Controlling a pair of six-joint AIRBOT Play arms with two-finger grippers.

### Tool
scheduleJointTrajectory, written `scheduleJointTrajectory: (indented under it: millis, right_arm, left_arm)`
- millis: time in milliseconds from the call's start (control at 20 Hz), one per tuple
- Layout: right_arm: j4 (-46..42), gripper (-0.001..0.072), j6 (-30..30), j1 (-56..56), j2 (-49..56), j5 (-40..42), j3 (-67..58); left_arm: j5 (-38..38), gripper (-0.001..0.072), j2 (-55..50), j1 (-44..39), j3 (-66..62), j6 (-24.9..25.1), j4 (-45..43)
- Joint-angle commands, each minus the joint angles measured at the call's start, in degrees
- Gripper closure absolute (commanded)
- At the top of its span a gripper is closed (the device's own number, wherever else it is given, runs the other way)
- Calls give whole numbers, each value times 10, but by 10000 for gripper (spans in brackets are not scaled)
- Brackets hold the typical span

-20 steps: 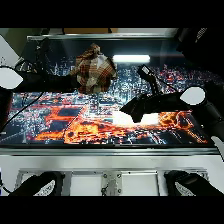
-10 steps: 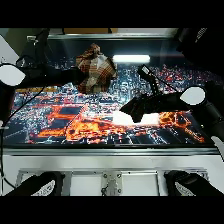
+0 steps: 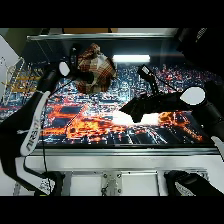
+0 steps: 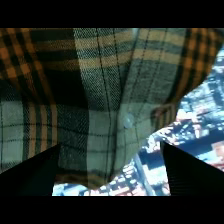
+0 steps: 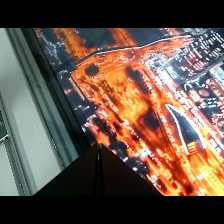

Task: Fold the clothes and pants, and hang the long-sleeved shirts on hangers.

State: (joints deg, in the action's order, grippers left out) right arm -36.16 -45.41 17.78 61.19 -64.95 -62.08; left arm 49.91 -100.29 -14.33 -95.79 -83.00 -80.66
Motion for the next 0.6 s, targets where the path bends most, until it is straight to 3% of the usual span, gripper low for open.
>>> scheduleJointTrajectory:
  millis: [0, 250, 300, 350, 400, 550]
  right_arm:
    - [0, 672, 0, 0, 0, 0, 0]
    - [0, 672, 0, 0, 0, 0, 0]
    - [0, 671, 0, 0, 0, 0, 0]
    - [0, 672, 0, 0, 0, 0, 0]
    - [0, 672, 0, 0, 0, 0, 0]
    - [0, 672, 0, 0, 0, 0, 0]
  left_arm:
    - [-14, -9, -108, -13, -70, 1, -53]
    - [13, 1, -169, -13, -137, -1, -53]
    - [14, 224, -169, -13, -142, -10, -53]
    - [28, 499, -169, -13, -153, -19, -53]
    - [48, 675, -169, -12, -169, -20, -53]
    - [103, 679, -129, -10, -224, -25, -53]
